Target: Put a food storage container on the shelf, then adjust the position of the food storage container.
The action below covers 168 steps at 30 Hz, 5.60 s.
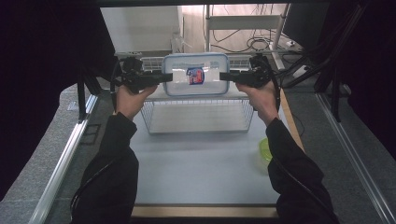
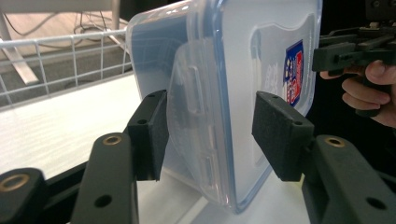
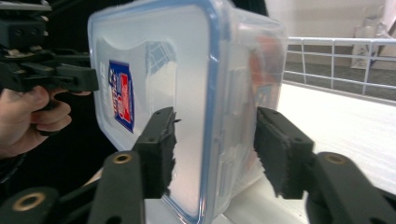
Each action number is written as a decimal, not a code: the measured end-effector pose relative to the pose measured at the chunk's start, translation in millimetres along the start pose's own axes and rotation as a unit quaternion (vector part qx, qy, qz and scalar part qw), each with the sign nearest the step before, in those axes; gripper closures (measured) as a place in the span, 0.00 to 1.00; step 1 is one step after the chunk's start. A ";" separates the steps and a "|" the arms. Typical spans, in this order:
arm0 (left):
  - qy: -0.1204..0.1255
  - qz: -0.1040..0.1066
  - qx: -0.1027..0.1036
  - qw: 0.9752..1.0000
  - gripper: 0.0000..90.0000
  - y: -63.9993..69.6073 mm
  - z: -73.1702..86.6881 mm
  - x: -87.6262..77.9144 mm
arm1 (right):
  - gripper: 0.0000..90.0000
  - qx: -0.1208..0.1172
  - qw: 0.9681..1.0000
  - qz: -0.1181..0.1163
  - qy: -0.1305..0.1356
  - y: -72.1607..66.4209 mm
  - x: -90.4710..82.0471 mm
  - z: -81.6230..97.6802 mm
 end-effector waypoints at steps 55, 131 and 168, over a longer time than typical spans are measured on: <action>-0.031 -0.039 0.046 0.998 0.92 24.0 38.7 5.4 | 0.92 -0.094 0.991 0.096 -0.010 -7.7 -5.9 25.6; -0.078 -0.120 0.107 0.984 0.06 73.7 213.4 14.6 | 0.06 -0.168 0.979 0.098 -0.057 -41.3 6.2 174.4; -0.100 -0.135 0.134 0.977 0.02 86.7 272.2 21.9 | 0.32 -0.098 0.983 0.106 -0.114 -30.4 -6.9 248.4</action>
Point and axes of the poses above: each handheld gripper's, and its own axes: x roughly forward along the jaws, z roughly out of its underside, y roughly to its right, the point moved 6 cm from there along x, roughly forward along the jaws, and after that the axes turned 11 degrees about -y, right-handed, at the moved point
